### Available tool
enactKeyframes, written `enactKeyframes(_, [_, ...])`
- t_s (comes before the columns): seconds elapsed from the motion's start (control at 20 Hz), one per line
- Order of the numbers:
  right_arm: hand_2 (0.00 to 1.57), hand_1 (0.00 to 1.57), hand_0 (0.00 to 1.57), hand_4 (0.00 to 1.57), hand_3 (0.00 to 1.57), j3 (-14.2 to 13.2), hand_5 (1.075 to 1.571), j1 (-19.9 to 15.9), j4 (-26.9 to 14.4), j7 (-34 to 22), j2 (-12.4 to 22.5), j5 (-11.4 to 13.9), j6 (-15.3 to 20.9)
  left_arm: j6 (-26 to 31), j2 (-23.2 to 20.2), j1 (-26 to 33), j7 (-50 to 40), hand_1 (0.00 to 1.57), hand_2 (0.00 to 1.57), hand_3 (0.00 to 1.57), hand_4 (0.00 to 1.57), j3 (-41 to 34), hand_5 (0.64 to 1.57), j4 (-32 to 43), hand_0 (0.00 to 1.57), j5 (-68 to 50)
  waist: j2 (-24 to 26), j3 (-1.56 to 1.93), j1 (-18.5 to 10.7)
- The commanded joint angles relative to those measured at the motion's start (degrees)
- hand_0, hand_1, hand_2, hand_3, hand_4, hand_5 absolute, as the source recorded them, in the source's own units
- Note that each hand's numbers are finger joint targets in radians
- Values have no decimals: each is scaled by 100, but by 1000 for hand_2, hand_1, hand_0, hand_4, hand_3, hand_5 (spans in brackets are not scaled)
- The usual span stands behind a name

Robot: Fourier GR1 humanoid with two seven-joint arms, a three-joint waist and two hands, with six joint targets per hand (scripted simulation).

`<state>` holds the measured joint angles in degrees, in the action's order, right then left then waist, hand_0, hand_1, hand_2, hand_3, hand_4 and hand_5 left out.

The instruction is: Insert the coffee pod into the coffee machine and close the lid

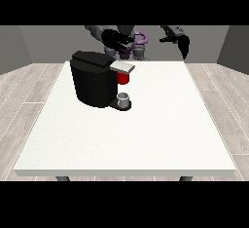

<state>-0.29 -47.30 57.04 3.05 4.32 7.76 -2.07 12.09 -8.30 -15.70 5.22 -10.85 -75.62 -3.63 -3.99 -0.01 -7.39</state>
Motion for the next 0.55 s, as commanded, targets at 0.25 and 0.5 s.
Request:
enactKeyframes(0.25, [0, 0, 0, 275, 0, 658, 1571, 1149, 679, 575, -424, -620, -211, -301, 197, 398, 551, 0, 0, 0, 185, 74, 1571, 233, 0, 246, 662, 1, 425])
enactKeyframes(0.5, [0, 0, 0, 157, 0, 1060, 1571, 2380, 924, 827, -429, -1170, 227, -355, 385, 579, 556, 0, 0, 0, 192, 186, 1571, 242, 0, 247, 961, 2, 641])
